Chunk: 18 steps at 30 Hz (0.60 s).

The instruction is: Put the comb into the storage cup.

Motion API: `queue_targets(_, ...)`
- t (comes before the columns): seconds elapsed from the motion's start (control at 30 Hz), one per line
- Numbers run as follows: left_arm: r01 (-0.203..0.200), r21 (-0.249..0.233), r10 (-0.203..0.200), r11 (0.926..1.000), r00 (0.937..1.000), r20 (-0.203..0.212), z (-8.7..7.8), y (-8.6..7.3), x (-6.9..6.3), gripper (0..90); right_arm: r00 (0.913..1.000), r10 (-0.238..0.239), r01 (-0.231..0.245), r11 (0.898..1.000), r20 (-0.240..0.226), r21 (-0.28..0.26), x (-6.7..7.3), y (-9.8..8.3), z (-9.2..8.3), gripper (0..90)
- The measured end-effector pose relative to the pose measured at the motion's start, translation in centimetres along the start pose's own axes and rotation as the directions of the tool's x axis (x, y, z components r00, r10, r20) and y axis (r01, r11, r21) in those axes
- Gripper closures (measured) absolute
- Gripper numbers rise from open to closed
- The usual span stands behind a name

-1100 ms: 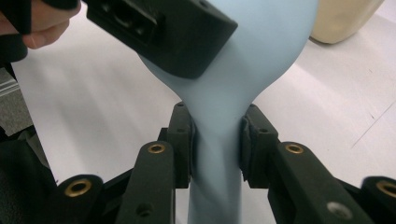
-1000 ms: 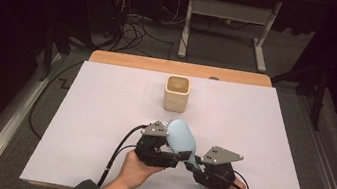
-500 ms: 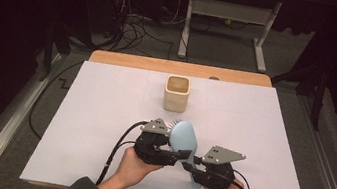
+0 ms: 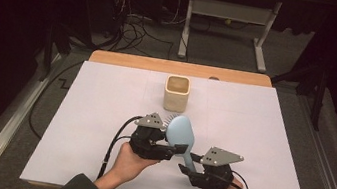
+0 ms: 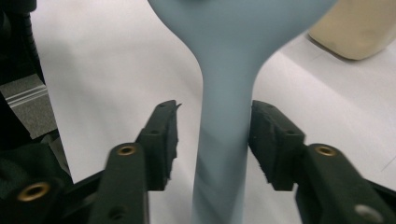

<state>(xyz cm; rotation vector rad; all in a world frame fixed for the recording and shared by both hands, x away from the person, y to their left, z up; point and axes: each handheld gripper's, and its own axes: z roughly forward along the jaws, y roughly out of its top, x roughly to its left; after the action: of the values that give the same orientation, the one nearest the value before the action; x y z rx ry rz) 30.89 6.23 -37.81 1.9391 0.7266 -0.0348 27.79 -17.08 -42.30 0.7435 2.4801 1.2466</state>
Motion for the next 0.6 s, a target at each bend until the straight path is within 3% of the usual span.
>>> queue_targets(0.1,0.000,0.003,0.000,1.0000,1.0000,-0.009,-0.3,0.2,0.3,52.5,1.0000,0.006,-0.006,1.000,-0.001,-0.013,-0.2,-0.1,-0.1,45.4)
queue_targets(0.33,-0.006,-0.018,0.005,0.9998,0.9996,-0.029,-1.3,0.7,0.7,52.5,0.9996,0.026,-0.026,0.999,-0.015,-0.042,-0.8,-0.2,-0.6,43.5)
queue_targets(0.6,-0.020,-0.026,0.019,0.9995,0.9977,-0.065,-2.3,1.1,1.0,52.4,0.9969,0.073,-0.071,0.995,0.028,-0.069,-2.0,-0.8,-1.6,38.8)
